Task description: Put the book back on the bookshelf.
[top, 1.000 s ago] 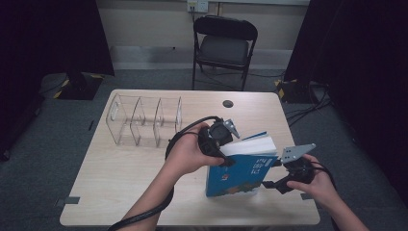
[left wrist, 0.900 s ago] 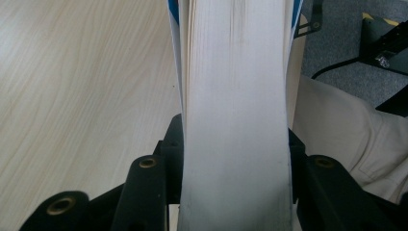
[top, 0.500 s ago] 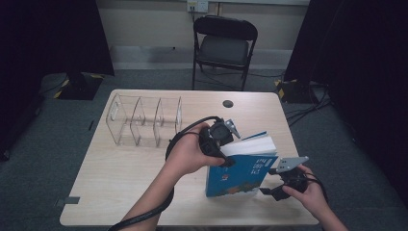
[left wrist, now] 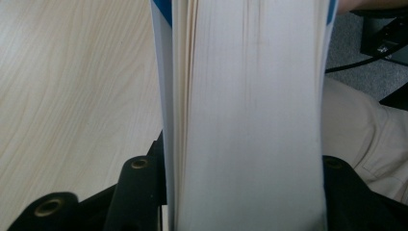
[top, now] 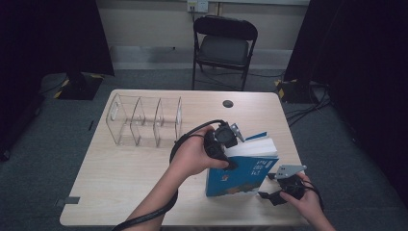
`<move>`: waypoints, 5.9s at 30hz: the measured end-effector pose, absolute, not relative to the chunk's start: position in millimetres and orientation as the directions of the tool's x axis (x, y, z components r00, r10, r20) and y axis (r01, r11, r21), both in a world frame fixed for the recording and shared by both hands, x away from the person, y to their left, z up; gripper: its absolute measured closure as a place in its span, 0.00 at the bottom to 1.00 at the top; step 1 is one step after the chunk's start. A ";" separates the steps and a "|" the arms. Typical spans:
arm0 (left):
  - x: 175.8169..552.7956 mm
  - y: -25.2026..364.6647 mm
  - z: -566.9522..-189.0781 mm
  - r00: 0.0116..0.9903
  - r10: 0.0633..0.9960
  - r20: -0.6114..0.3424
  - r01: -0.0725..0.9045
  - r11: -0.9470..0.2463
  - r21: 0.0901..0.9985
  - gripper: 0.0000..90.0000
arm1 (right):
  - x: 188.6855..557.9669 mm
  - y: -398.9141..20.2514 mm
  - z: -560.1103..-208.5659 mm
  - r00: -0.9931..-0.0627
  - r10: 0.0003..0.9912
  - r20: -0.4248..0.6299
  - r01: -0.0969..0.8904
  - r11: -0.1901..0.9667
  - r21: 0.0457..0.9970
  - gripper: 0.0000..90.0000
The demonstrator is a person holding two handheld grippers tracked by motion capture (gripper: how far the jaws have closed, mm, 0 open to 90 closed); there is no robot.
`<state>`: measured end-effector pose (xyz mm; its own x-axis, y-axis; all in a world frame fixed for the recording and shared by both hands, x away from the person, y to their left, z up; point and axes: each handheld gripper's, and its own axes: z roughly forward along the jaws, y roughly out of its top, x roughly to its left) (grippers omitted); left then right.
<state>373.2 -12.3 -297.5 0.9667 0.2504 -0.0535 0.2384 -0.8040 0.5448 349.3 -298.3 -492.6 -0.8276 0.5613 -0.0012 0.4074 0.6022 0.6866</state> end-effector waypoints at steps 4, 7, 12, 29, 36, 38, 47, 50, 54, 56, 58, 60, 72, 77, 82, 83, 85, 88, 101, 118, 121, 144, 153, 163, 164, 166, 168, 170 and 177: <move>373.7 -15.4 -301.0 0.962 0.263 -0.066 0.257 -0.807 0.532 0.59 | 347.3 -299.5 -494.6 -0.824 0.566 -0.007 0.399 0.590 0.702 0.19; 374.4 -15.7 -301.8 0.962 0.265 -0.061 0.256 -0.806 0.534 0.59 | 345.4 -300.7 -496.6 -0.820 0.572 -0.002 0.398 0.573 0.717 0.19; 375.2 -15.6 -303.8 0.963 0.264 -0.063 0.255 -0.802 0.539 0.58 | 343.7 -301.4 -498.2 -0.814 0.581 -0.002 0.396 0.558 0.729 0.19; 372.6 -17.3 -304.4 0.964 0.256 -0.072 0.255 -0.816 0.518 0.61 | 342.1 -301.0 -499.5 -0.807 0.590 -0.008 0.393 0.549 0.737 0.19; 370.9 -18.6 -304.2 0.964 0.261 -0.051 0.250 -0.826 0.506 0.59 | 342.1 -301.0 -499.5 -0.807 0.590 -0.008 0.393 0.549 0.738 0.19; 371.5 -18.9 -304.2 0.963 0.264 -0.047 0.251 -0.827 0.503 0.58 | 342.1 -300.9 -499.5 -0.807 0.590 -0.007 0.394 0.548 0.737 0.19; 371.3 -24.9 -302.0 0.969 0.244 -0.031 0.235 -0.884 0.403 0.58 | 342.0 -300.9 -499.5 -0.807 0.590 -0.007 0.394 0.548 0.737 0.19; 371.1 -24.0 -302.4 0.970 0.240 -0.030 0.230 -0.878 0.420 0.59 | 342.1 -300.9 -499.5 -0.807 0.590 -0.007 0.394 0.548 0.737 0.19; 369.0 -24.4 -302.6 0.971 0.238 -0.032 0.229 -0.877 0.423 0.62 | 342.0 -300.9 -499.5 -0.807 0.590 -0.007 0.394 0.548 0.738 0.19; 367.7 -24.0 -302.2 0.973 0.230 -0.029 0.220 -0.879 0.422 0.65 | 342.1 -300.9 -499.6 -0.807 0.590 -0.008 0.394 0.548 0.738 0.19; 366.2 -23.2 -302.7 0.970 0.239 -0.030 0.228 -0.871 0.436 0.66 | 342.1 -300.9 -499.5 -0.807 0.590 -0.008 0.393 0.549 0.738 0.19; 365.8 -22.8 -302.6 0.969 0.244 -0.035 0.235 -0.869 0.436 0.67 | 342.1 -300.9 -499.5 -0.807 0.590 -0.008 0.393 0.549 0.738 0.19; 359.9 -20.7 -301.6 0.944 0.328 -0.040 0.310 -0.839 0.447 0.69 | 342.3 -300.9 -499.5 -0.808 0.590 -0.008 0.393 0.549 0.738 0.19; 362.8 -17.7 -300.7 0.938 0.342 -0.059 0.332 -0.833 0.444 0.69 | 342.2 -300.9 -499.4 -0.808 0.590 -0.008 0.393 0.549 0.738 0.19; 363.4 -13.9 -298.9 0.926 0.370 -0.077 0.364 -0.816 0.448 0.69 | 342.2 -300.9 -499.4 -0.808 0.590 -0.008 0.393 0.549 0.738 0.19; 363.5 -13.3 -298.6 0.922 0.378 -0.081 0.372 -0.810 0.453 0.69 | 342.2 -300.9 -499.5 -0.808 0.589 -0.008 0.393 0.549 0.738 0.19; 364.4 -11.0 -297.6 0.915 0.393 -0.089 0.387 -0.799 0.460 0.69 | 342.2 -300.9 -499.5 -0.808 0.590 -0.008 0.393 0.549 0.738 0.19; 365.9 -8.2 -296.5 0.910 0.405 -0.093 0.399 -0.790 0.466 0.69 | 342.2 -300.9 -499.5 -0.808 0.590 -0.008 0.393 0.549 0.738 0.19; 369.0 0.6 -298.3 0.889 0.450 -0.088 0.434 -0.764 0.477 0.69 | 342.3 -301.0 -499.4 -0.808 0.590 -0.009 0.393 0.549 0.738 0.19; 373.4 39.8 -283.4 0.836 0.542 -0.088 0.513 -0.714 0.477 0.69 | 342.2 -301.0 -499.5 -0.808 0.589 -0.008 0.393 0.549 0.738 0.19; 373.2 43.9 -282.9 0.826 0.556 -0.090 0.525 -0.703 0.480 0.69 | 342.2 -300.9 -499.5 -0.808 0.590 -0.008 0.393 0.549 0.738 0.19; 376.5 78.3 -277.5 0.768 0.631 -0.111 0.597 -0.642 0.481 0.69 | 342.2 -301.0 -499.5 -0.808 0.590 -0.009 0.393 0.549 0.738 0.19; 378.7 91.4 -275.4 0.752 0.651 -0.108 0.614 -0.630 0.475 0.69 | 342.2 -301.0 -499.4 -0.807 0.590 -0.008 0.394 0.549 0.738 0.19; 382.3 105.5 -271.6 0.729 0.679 -0.094 0.632 -0.613 0.474 0.69 | 342.1 -301.0 -499.4 -0.807 0.590 -0.007 0.395 0.548 0.737 0.19; 382.1 107.2 -271.1 0.724 0.684 -0.095 0.637 -0.608 0.474 0.69 | 342.2 -301.0 -499.5 -0.808 0.590 -0.009 0.393 0.549 0.738 0.19; 381.9 110.7 -270.1 0.719 0.689 -0.096 0.641 -0.602 0.476 0.69 | 342.2 -301.0 -499.5 -0.808 0.590 -0.008 0.393 0.549 0.738 0.19; 381.6 114.3 -269.1 0.712 0.696 -0.096 0.647 -0.597 0.473 0.69 | 342.2 -301.0 -499.5 -0.808 0.590 -0.008 0.393 0.549 0.738 0.19; 381.2 117.2 -268.8 0.709 0.699 -0.094 0.649 -0.594 0.476 0.69 | 342.2 -301.0 -499.5 -0.808 0.590 -0.008 0.393 0.549 0.738 0.19; 381.8 126.8 -268.9 0.689 0.717 -0.103 0.668 -0.574 0.473 0.69 | 342.2 -301.0 -499.5 -0.808 0.590 -0.008 0.393 0.549 0.738 0.19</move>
<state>381.8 126.8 -268.9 0.6891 0.7174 -0.1028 0.6684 -0.5744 0.4725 342.2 -301.0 -499.5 -0.8076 0.5897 -0.0080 0.3934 0.5487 0.7377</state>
